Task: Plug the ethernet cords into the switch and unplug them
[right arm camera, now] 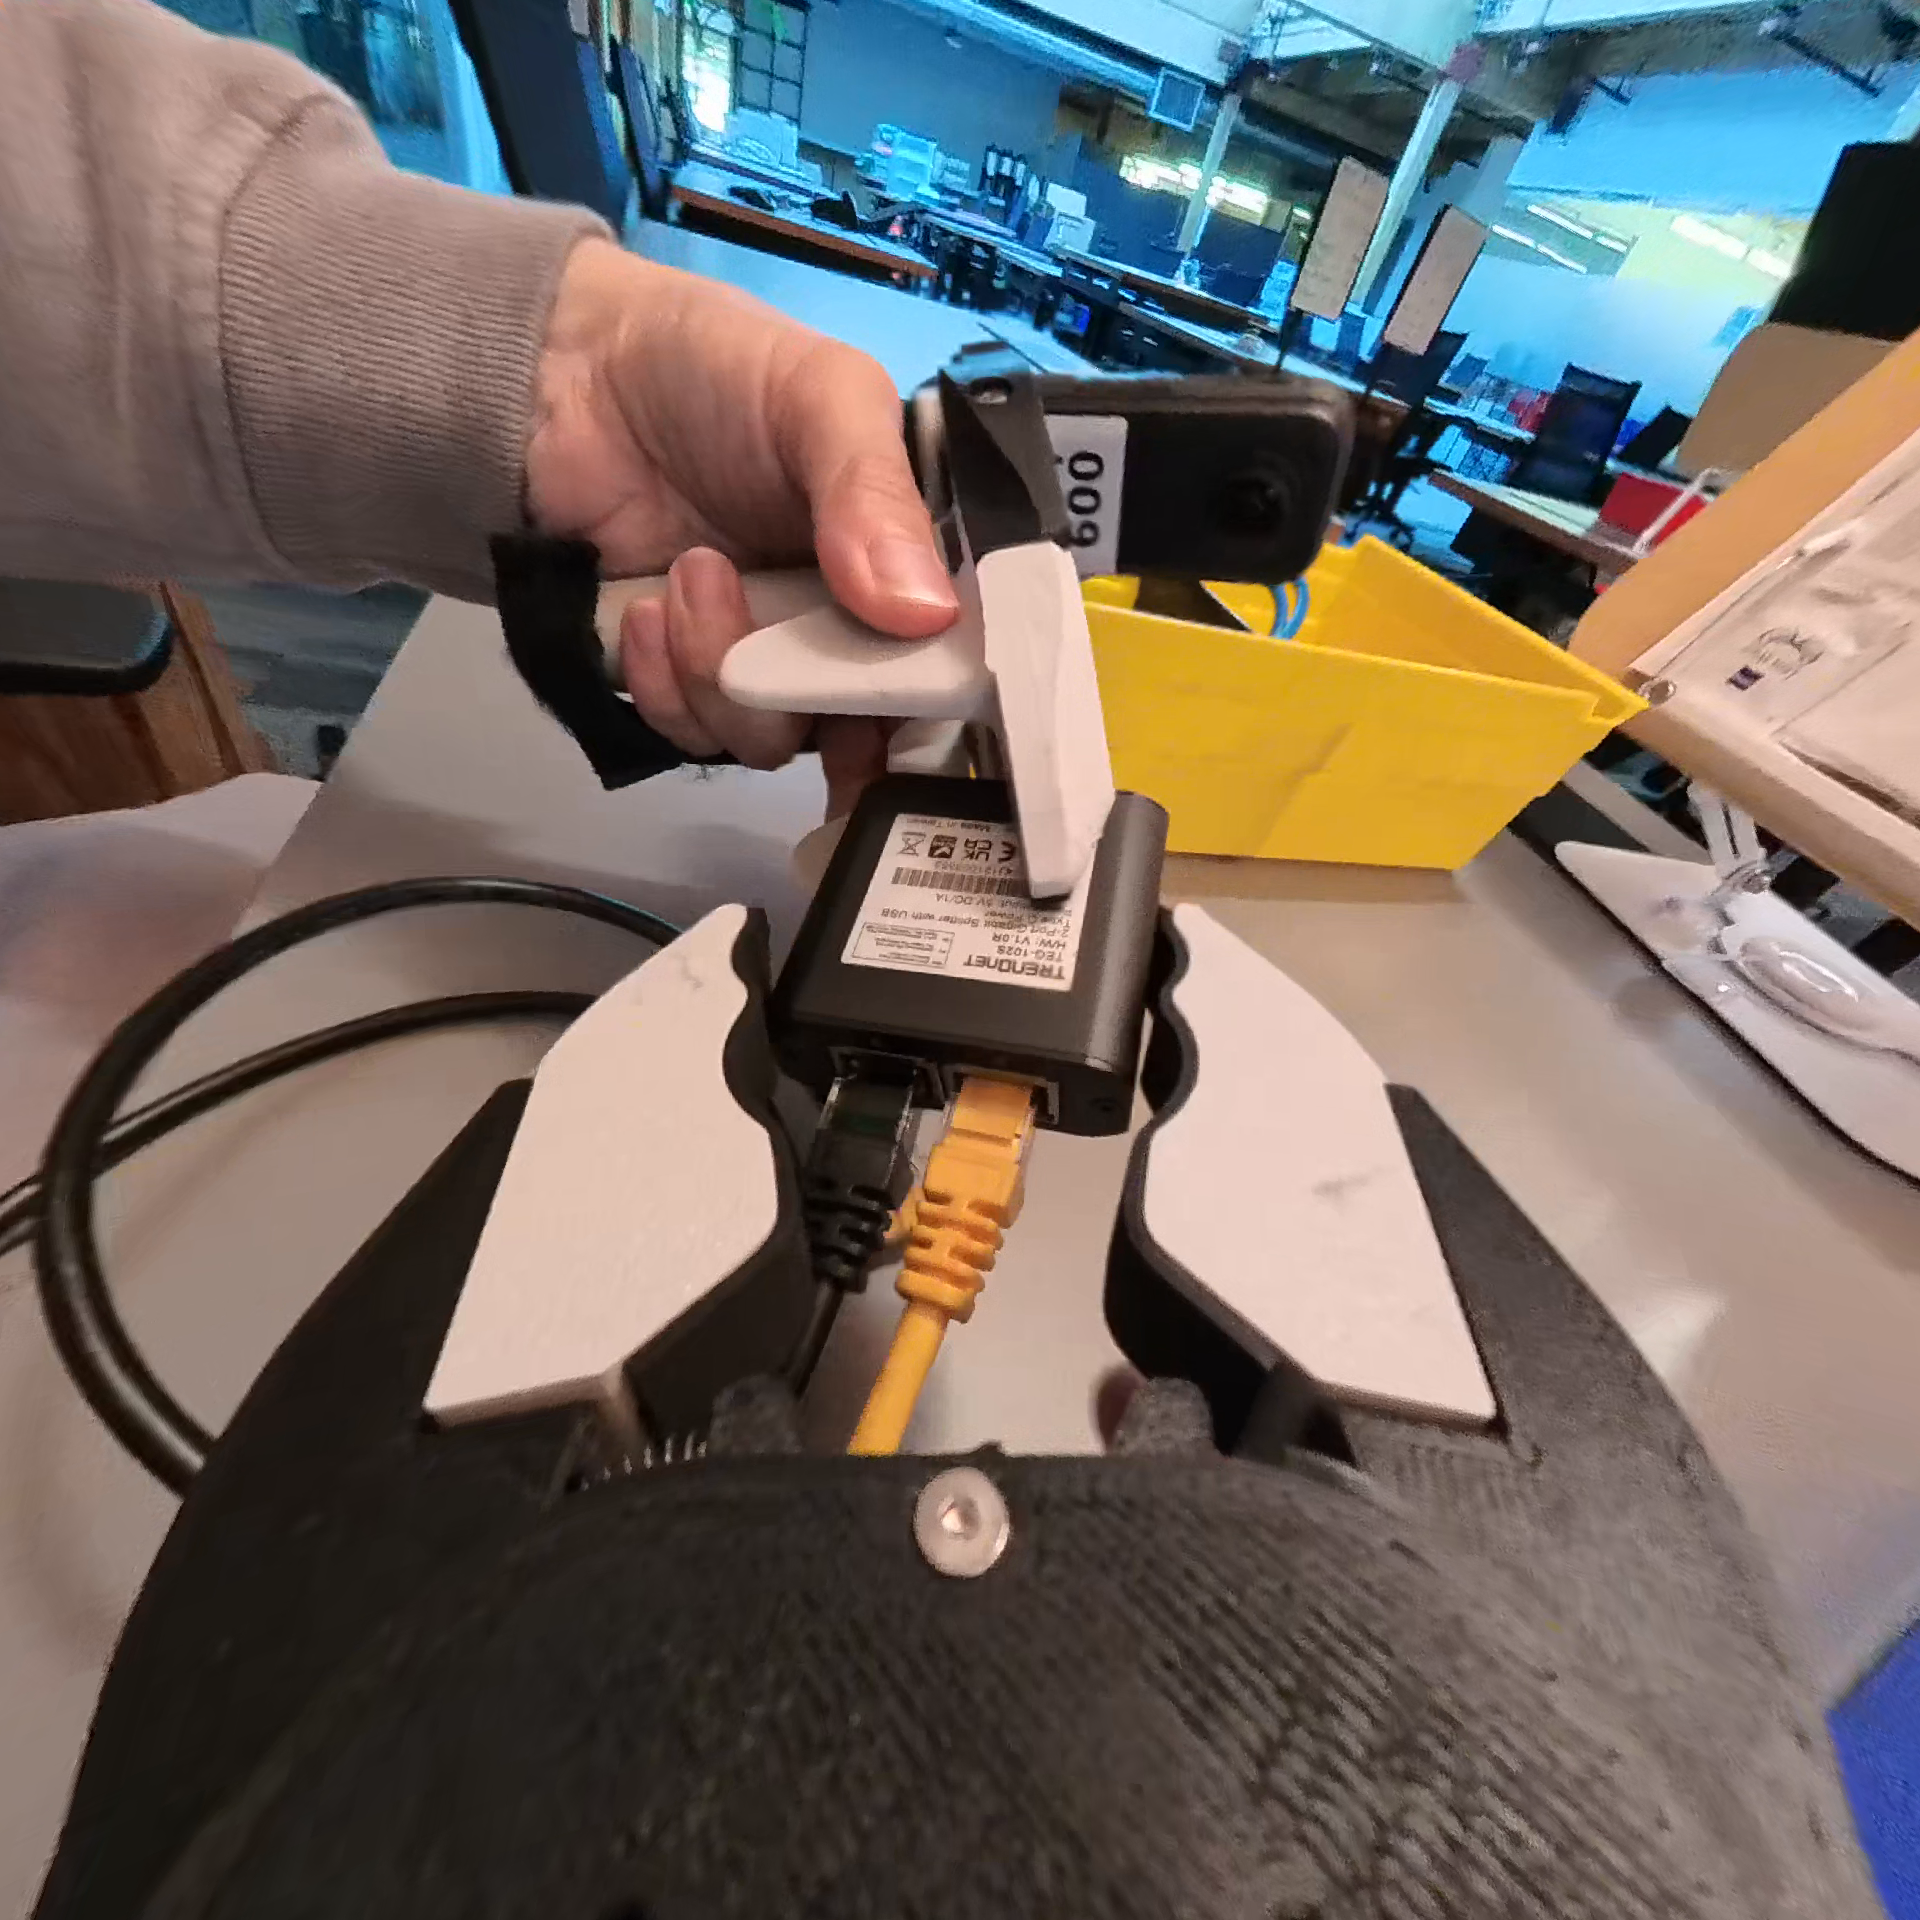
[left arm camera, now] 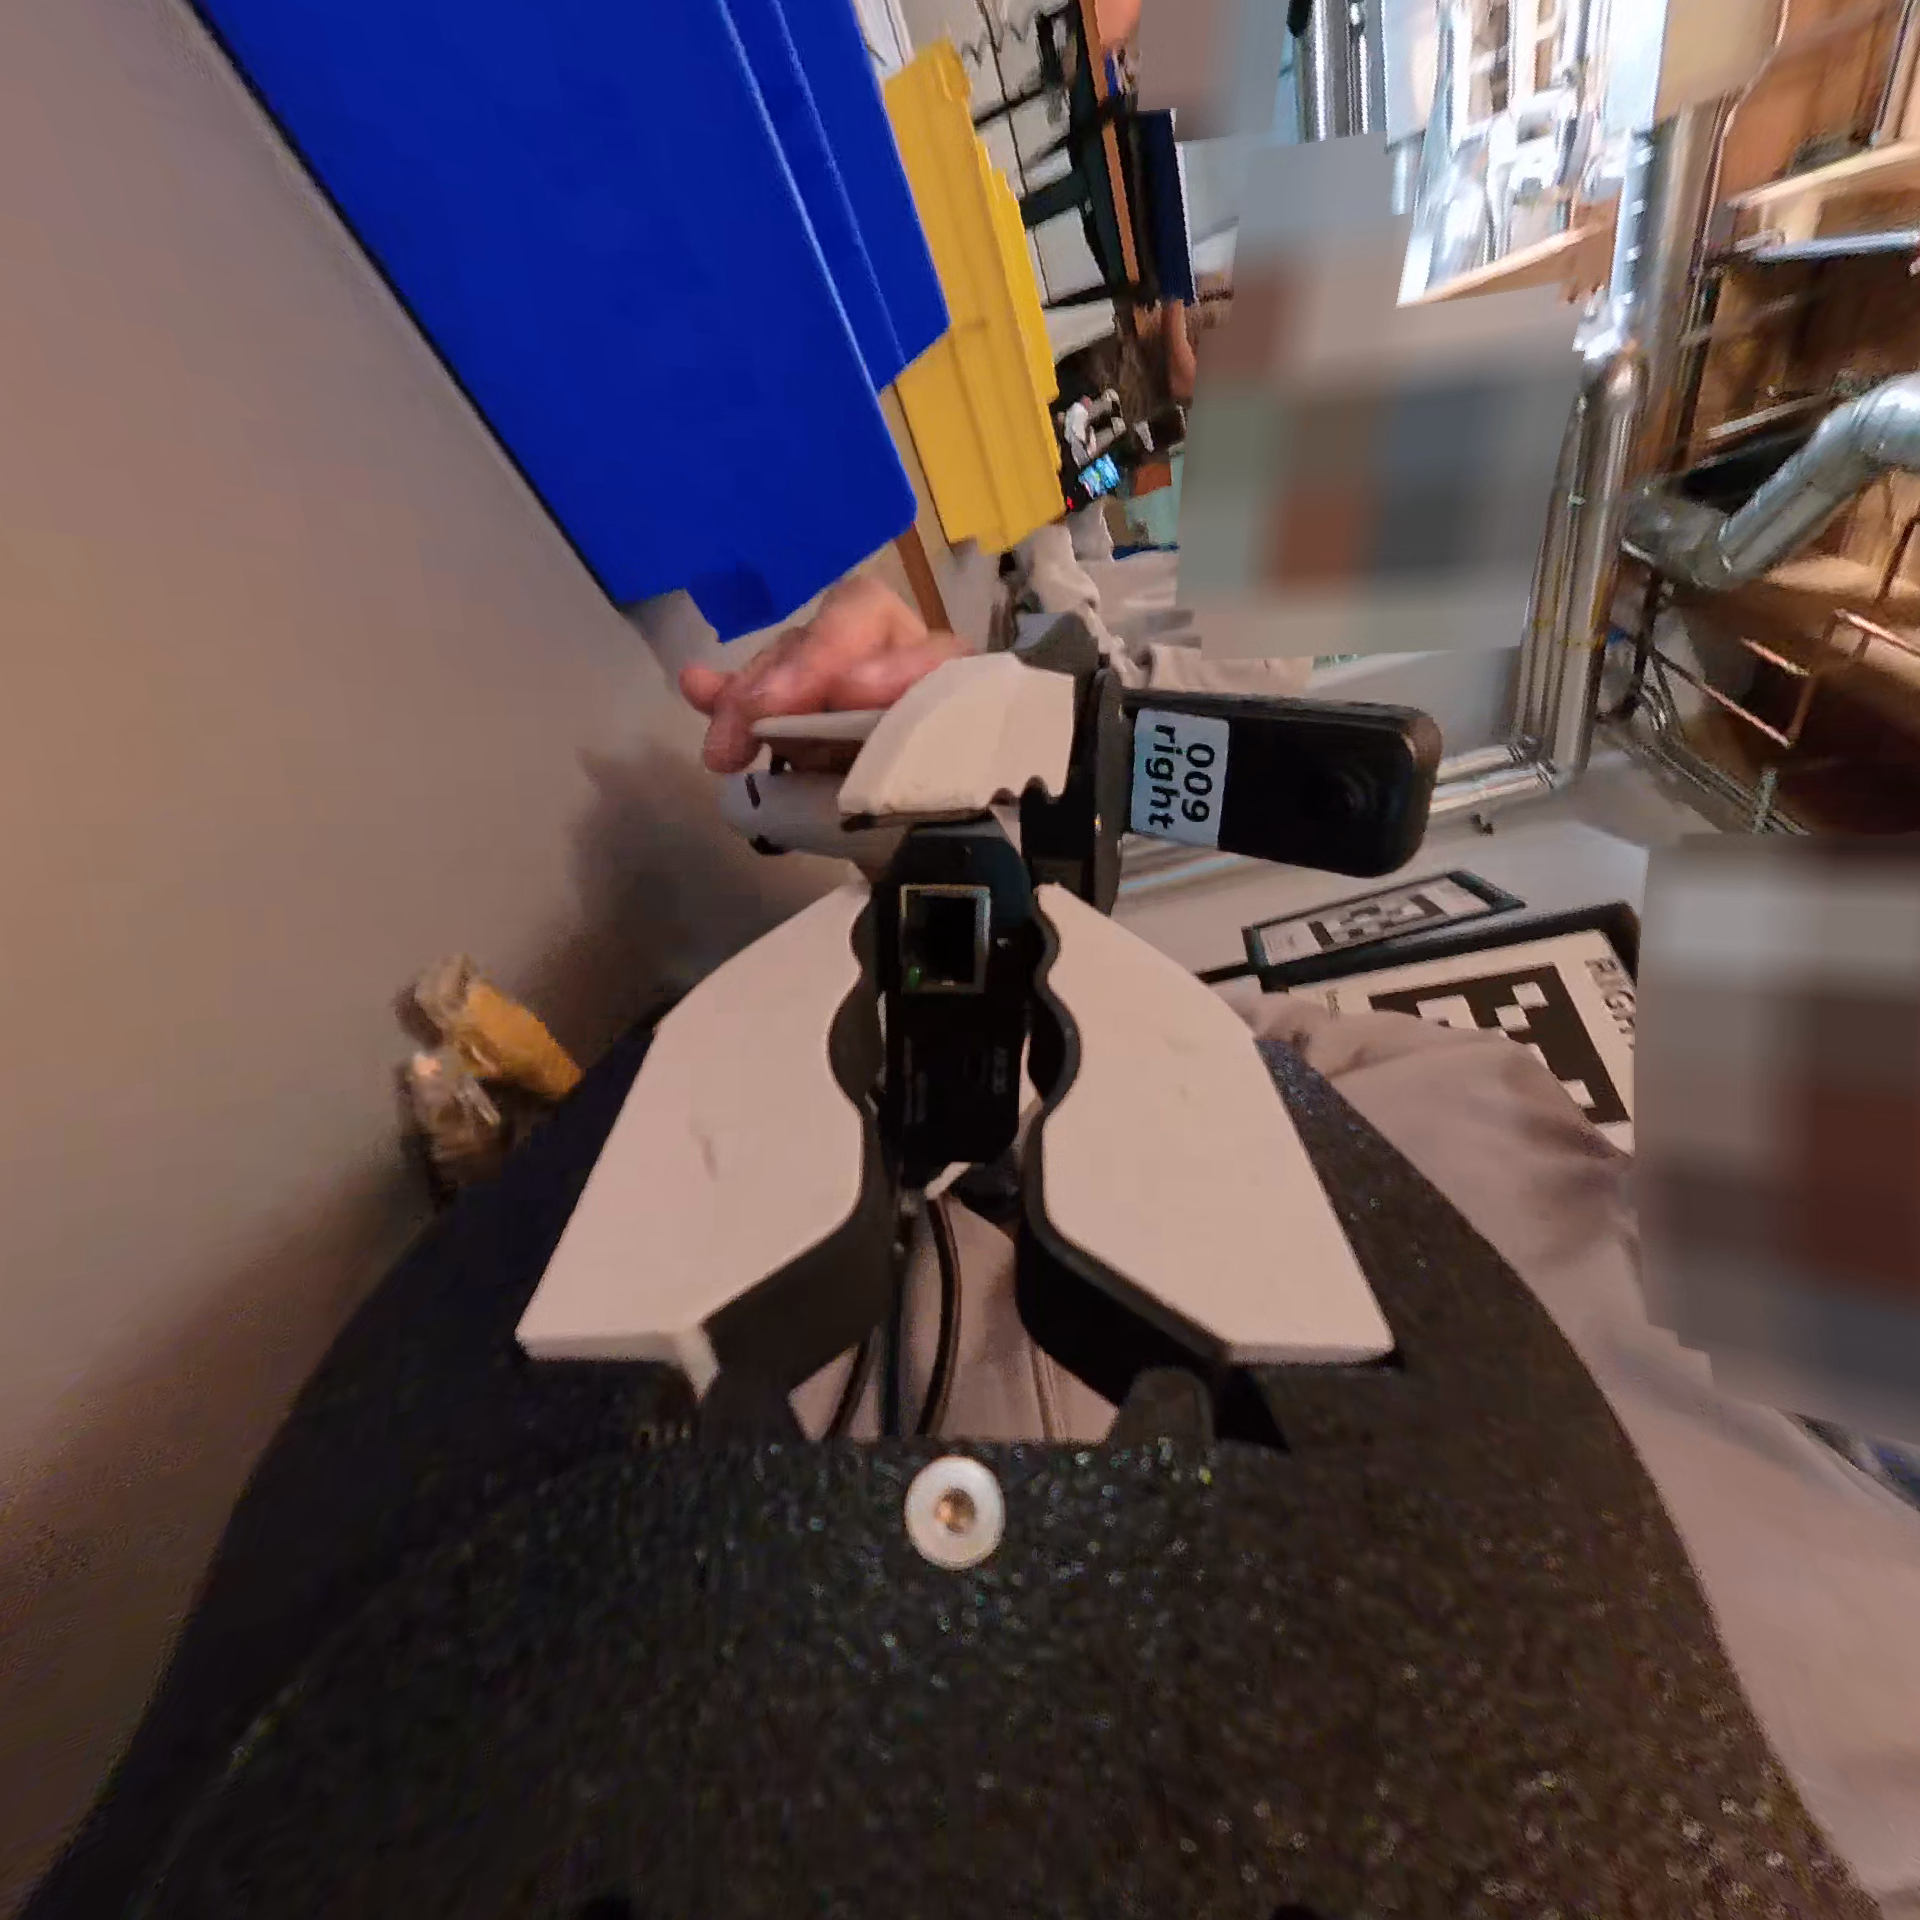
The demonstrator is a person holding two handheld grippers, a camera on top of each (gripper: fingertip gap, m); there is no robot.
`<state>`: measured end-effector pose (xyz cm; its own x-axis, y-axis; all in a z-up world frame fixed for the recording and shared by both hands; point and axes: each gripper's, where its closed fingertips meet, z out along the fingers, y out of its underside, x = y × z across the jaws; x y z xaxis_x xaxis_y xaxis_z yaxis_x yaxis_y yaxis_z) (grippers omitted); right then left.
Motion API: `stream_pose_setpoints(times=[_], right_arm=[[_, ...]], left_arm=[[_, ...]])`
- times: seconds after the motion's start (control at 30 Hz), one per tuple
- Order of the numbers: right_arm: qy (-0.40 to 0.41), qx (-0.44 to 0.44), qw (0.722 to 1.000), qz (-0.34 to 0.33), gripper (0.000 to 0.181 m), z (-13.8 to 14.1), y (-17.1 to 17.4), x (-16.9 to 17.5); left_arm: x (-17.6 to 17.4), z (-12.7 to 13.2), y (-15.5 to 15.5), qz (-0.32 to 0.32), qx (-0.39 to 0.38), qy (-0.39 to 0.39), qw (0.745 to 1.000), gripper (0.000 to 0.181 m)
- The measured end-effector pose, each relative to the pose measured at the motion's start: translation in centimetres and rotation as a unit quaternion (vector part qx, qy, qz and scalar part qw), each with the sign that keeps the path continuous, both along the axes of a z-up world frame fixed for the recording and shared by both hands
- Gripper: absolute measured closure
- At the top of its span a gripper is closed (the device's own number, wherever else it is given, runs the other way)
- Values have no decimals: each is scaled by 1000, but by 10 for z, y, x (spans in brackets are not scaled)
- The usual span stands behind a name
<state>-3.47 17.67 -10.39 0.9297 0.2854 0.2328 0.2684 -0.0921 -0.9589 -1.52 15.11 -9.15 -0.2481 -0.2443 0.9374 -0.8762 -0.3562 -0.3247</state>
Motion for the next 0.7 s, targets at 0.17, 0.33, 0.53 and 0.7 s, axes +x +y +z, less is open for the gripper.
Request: stream_pose_setpoints(times=[0.17, 0.33, 0.53, 0.7], right_arm=[[15, 13, 999, 29, 112, -4, 1, -6], [12, 24, 998, 60, 112, -2, -9, -6], [-33, 3, 999, 39, 112, -12, -2, -6], [31, 9, 999, 15, 97, -6, -6, 10]], left_arm=[[-9, -7, 4, -13, 41, -30, 999, 157], [-24, -5, -8, -39, 3, -7, 999, 155], [-8, -13, -11, 20, -26, -19, 999, 157], [3, -12, -11, 112, -104, 1, 988, 158]])
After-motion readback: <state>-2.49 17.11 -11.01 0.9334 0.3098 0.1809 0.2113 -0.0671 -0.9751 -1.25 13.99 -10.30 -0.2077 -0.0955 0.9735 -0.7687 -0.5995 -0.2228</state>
